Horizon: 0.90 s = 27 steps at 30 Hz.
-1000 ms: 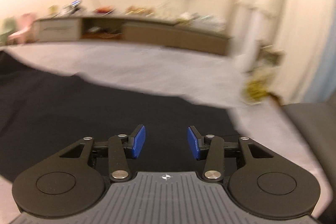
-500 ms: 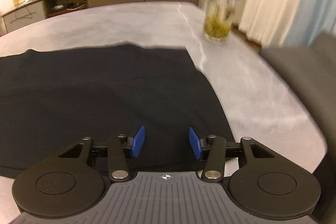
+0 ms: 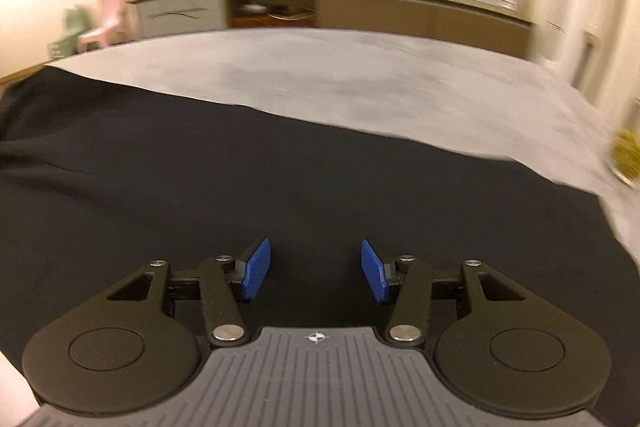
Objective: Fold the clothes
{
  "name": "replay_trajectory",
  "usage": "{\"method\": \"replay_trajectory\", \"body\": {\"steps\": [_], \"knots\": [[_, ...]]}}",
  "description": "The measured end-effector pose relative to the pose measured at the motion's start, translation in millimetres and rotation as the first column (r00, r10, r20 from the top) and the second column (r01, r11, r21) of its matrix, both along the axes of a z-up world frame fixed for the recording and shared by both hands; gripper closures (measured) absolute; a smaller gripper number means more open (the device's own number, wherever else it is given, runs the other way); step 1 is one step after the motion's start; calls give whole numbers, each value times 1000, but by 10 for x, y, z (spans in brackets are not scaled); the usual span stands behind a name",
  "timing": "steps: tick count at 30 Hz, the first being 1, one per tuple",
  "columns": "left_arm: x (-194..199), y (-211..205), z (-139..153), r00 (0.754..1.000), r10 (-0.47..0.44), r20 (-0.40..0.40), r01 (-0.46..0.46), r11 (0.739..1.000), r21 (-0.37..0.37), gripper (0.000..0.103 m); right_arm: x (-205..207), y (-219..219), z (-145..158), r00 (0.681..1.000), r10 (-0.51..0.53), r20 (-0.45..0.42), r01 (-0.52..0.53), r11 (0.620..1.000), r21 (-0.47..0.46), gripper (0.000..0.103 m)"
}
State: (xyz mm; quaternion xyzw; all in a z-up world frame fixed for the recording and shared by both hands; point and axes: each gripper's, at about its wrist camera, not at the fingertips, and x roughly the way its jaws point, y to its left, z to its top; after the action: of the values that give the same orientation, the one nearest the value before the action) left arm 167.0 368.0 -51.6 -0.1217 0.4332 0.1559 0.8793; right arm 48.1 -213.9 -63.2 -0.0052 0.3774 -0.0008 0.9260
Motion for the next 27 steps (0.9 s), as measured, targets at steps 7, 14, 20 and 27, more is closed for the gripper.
{"method": "replay_trajectory", "body": {"steps": [7, 14, 20, 27], "knots": [[-383, 706, 313, 985, 65, 160, -14, 953, -303, 83, 193, 117, 290, 999, -53, -10, 50, 984, -171, 43], [-467, 895, 327, 966, 100, 239, 22, 889, -458, 80, 991, 2608, 1026, 812, 553, 189, -545, 833, -97, 29], [-355, 861, 76, 977, 60, 205, 44, 882, -469, 80, 2207, 4548, 626, 625, 776, 83, -770, 630, -97, 27], [-355, 938, 140, 946, 80, 314, 110, 831, -545, 71, 2260, 5109, 351, 549, 836, 30, -820, 545, -178, 101]]}}
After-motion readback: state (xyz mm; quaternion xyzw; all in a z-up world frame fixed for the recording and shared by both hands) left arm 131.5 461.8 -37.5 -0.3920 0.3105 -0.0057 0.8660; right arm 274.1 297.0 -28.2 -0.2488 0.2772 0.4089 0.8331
